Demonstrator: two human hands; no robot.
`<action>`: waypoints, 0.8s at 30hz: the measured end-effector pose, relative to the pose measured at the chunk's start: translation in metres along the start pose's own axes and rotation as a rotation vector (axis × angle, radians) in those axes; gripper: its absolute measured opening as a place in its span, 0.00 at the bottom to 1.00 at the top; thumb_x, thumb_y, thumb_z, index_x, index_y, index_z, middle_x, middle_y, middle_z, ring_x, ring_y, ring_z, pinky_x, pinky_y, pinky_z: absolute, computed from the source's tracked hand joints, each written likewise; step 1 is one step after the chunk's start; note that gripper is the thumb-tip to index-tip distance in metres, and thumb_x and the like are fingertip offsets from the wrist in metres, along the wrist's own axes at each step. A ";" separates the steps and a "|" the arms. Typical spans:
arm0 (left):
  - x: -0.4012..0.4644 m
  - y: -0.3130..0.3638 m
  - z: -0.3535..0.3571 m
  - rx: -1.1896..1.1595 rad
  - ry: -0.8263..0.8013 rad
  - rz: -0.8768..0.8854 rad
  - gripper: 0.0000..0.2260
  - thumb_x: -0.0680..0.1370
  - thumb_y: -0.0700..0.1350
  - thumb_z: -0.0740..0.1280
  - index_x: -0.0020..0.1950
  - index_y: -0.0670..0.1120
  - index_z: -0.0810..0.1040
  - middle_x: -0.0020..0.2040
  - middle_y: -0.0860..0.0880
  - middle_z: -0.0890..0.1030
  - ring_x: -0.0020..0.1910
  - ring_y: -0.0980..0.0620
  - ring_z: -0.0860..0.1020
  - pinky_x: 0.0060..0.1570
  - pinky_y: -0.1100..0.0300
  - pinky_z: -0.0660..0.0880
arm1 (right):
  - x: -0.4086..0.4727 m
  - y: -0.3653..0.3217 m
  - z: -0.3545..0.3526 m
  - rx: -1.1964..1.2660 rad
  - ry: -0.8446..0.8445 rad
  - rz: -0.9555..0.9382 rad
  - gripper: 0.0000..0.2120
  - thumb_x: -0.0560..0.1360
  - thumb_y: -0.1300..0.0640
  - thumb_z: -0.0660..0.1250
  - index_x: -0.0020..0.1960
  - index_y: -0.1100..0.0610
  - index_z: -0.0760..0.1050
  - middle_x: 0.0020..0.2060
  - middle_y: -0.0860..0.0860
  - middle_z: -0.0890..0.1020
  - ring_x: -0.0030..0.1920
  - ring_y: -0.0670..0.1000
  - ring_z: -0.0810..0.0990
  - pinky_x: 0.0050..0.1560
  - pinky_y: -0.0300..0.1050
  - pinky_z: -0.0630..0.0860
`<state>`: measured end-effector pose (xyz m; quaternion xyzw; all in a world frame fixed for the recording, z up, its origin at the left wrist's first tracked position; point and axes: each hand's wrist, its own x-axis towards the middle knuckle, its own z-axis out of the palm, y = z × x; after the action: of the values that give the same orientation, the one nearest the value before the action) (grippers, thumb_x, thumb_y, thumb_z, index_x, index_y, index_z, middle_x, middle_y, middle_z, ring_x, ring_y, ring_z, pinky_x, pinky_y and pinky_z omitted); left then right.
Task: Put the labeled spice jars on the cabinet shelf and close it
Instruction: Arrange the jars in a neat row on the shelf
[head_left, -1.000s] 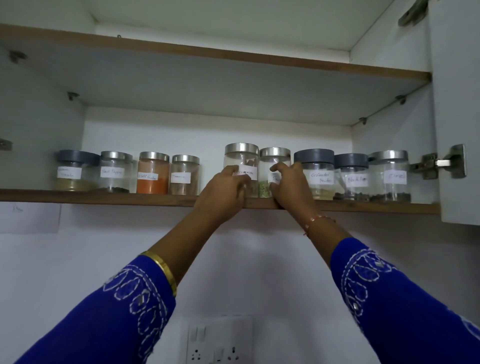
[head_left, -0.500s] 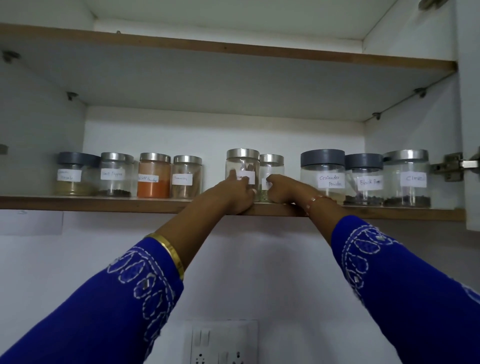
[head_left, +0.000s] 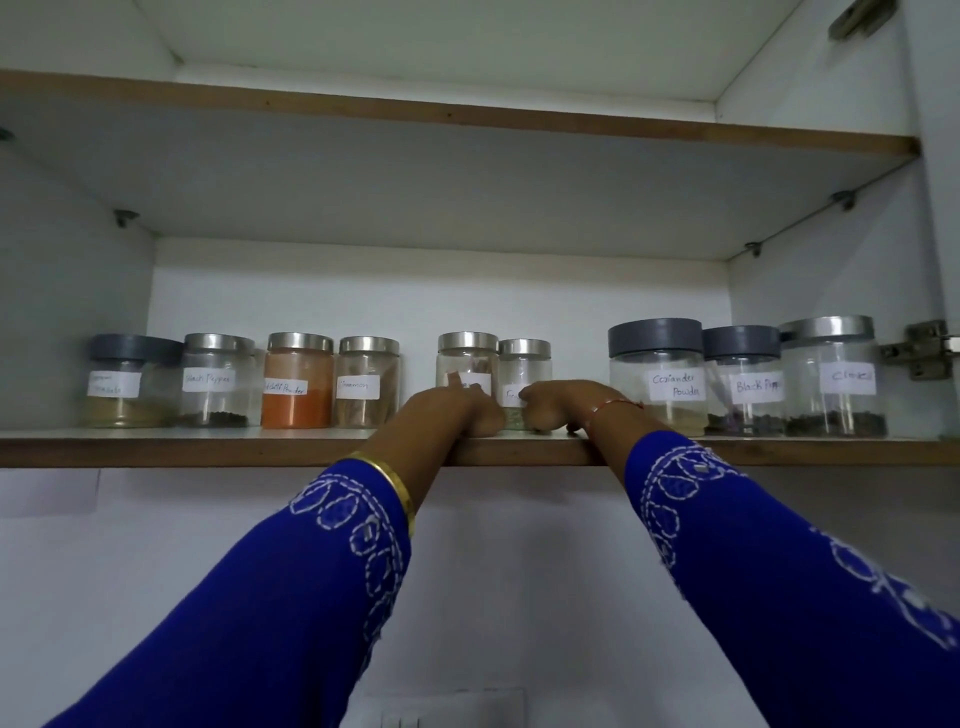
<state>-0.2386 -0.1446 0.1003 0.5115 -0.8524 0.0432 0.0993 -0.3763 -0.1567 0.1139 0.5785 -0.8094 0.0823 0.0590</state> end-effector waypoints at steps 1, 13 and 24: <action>0.004 0.000 0.001 0.007 0.008 -0.009 0.27 0.81 0.48 0.50 0.77 0.43 0.44 0.77 0.41 0.36 0.77 0.40 0.50 0.75 0.48 0.53 | 0.080 0.027 0.007 -0.050 -0.011 0.045 0.26 0.72 0.53 0.63 0.69 0.57 0.65 0.68 0.54 0.68 0.64 0.58 0.71 0.60 0.55 0.75; 0.053 -0.014 -0.002 0.223 -0.051 -0.068 0.27 0.78 0.54 0.53 0.75 0.47 0.56 0.75 0.43 0.59 0.73 0.43 0.60 0.71 0.47 0.61 | 0.017 0.002 -0.010 0.069 -0.084 0.088 0.27 0.71 0.57 0.60 0.70 0.60 0.64 0.71 0.57 0.64 0.64 0.64 0.70 0.63 0.57 0.74; 0.016 -0.007 -0.004 0.060 0.098 -0.008 0.19 0.81 0.45 0.53 0.69 0.37 0.66 0.70 0.39 0.68 0.68 0.42 0.68 0.68 0.51 0.65 | -0.035 -0.006 -0.007 0.127 0.236 -0.128 0.23 0.78 0.65 0.55 0.73 0.63 0.61 0.70 0.59 0.67 0.69 0.58 0.68 0.67 0.47 0.68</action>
<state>-0.2389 -0.1614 0.1075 0.5148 -0.8429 0.0932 0.1256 -0.3592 -0.1247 0.1144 0.6179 -0.7514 0.1968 0.1220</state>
